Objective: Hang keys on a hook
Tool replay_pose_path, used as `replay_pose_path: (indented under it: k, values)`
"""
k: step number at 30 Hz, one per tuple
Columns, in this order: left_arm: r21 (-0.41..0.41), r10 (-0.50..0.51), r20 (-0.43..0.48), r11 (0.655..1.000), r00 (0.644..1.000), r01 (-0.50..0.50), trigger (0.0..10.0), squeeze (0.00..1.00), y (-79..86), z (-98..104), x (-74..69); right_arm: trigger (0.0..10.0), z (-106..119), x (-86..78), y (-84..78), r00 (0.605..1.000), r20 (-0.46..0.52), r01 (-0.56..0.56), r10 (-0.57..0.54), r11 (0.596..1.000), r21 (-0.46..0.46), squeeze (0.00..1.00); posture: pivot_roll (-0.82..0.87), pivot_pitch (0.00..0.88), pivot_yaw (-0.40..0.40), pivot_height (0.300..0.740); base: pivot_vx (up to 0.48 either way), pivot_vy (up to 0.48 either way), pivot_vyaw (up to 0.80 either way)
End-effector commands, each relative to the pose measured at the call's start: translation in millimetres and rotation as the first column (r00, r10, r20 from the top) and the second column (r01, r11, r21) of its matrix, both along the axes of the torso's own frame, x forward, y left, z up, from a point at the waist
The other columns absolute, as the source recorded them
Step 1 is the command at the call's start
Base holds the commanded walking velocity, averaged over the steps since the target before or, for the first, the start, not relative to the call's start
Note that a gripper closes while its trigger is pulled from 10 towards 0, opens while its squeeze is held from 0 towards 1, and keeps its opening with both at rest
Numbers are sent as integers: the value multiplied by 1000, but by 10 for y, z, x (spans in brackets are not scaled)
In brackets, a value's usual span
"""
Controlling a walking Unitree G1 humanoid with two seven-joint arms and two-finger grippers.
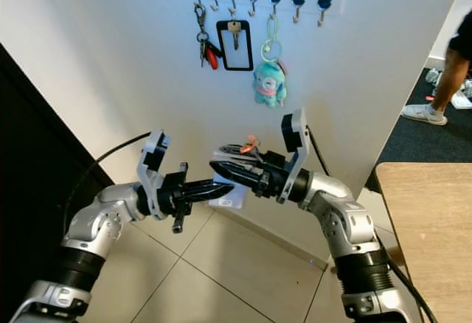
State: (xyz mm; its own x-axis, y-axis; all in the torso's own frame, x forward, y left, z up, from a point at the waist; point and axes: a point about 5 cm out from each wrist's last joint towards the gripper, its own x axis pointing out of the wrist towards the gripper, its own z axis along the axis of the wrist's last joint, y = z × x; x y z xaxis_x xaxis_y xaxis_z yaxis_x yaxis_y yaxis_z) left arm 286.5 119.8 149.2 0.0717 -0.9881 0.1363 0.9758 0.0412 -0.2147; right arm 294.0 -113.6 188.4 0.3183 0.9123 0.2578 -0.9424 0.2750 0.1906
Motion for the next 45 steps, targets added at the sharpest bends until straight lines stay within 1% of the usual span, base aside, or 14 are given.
replay_pose_path:
  k: [1,8,20,25,26,27,28,29,37,38,39,41,42,45]
  values:
    - [9,8,-7,1000,1000,-7,10000,0,-2,-48,-7,10000,73,-27,-11,1000,10,-19,18,999,35,0,-155,32,86,740,0,0,0]
    - [13,8,-12,1000,1000,-8,10000,0,-3,-69,-14,10000,135,-31,-61,1000,11,-25,25,998,66,0,-157,39,85,740,0,0,0]
    - [10,14,-5,1000,1000,-14,10000,0,0,-57,-9,10000,55,-65,-28,999,-20,-31,31,999,9,0,-157,43,87,740,0,0,0]
    - [9,15,-6,1000,1000,-15,10000,0,5,-54,-11,10000,58,-75,-31,999,-28,-34,35,999,16,0,-156,46,89,740,0,0,0]
    - [9,15,-6,1000,1000,-15,10000,0,5,-54,-11,8235,61,-76,-36,999,-29,-36,36,999,19,0,-156,46,89,740,0,0,0]
    - [9,16,-5,1000,1000,-16,10000,0,6,-53,-10,980,68,-80,-40,999,-30,-39,40,999,25,0,-156,46,89,740,0,0,0]
    - [9,16,-5,1000,1000,-16,10000,0,6,-53,-10,980,68,-80,-40,999,-30,-39,40,999,25,0,-156,46,89,740,0,0,0]
    - [9,17,-5,1000,1000,-17,10000,0,7,-51,-7,0,75,-83,-41,998,-31,-45,45,999,30,0,-157,46,89,740,0,0,0]
    - [11,18,-2,1000,1000,-18,10000,0,1,-49,-6,0,97,-96,-42,998,-29,-52,53,998,39,0,-157,46,89,740,0,0,0]
    - [11,17,-1,1000,1000,-17,10000,0,-1,-48,-6,314,96,-92,-42,998,-29,-48,50,998,35,0,-158,46,90,740,0,0,0]
    - [10,17,-1,1000,1000,-17,10000,0,-2,-46,-6,4863,92,-89,-42,999,-30,-44,45,999,31,0,-158,46,90,740,0,0,0]
    - [10,16,-1,1000,1000,-16,10000,0,-3,-45,-6,4863,90,-87,-43,999,-30,-40,41,999,27,0,-158,46,90,740,0,0,0]
    - [10,17,-1,1000,1000,-17,10000,0,-3,-44,-5,9686,88,-86,-43,999,-31,-36,37,999,24,0,-158,46,90,740,0,0,0]
    - [10,19,1,1000,1000,-19,10000,0,-3,-41,1,10000,83,-81,-45,999,-33,-30,31,999,18,0,-159,46,91,740,0,0,0]
